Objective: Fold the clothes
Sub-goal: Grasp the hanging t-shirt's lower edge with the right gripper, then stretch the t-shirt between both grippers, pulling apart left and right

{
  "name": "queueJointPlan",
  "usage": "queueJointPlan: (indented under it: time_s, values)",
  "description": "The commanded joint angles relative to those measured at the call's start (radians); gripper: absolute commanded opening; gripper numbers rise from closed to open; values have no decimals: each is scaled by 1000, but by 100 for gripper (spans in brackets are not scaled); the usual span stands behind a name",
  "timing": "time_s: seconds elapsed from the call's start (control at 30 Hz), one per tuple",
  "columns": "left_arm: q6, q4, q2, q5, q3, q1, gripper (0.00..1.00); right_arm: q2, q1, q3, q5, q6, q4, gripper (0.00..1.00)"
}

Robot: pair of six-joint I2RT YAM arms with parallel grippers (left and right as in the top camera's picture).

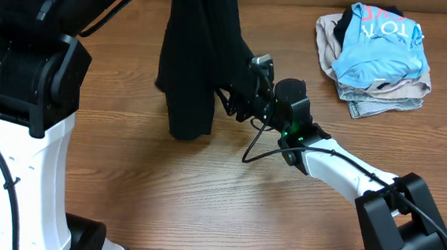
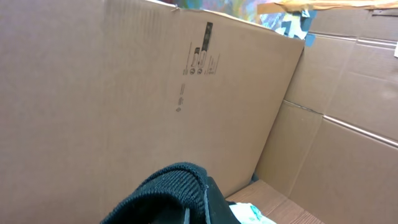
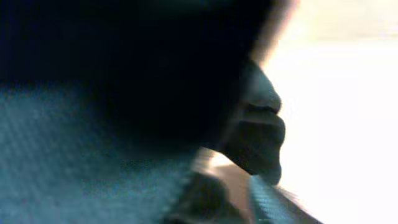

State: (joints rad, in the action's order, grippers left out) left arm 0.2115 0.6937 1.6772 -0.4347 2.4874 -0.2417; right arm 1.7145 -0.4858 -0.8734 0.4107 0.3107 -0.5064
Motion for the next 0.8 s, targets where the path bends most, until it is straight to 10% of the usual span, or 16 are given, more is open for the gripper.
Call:
queueJointPlan:
  time_s: [0.0,0.1,0.77]
  values:
    - [21,3,-16,21,23,8,4,3,-5,-11,197,10,-8,30]
    - [8,28,-16,76,23,14,4,2,3,-11,261,68,-8,4]
    - [-55,314,-13,295,21,270,4,-434,142,-41,-125,-25,797,4]
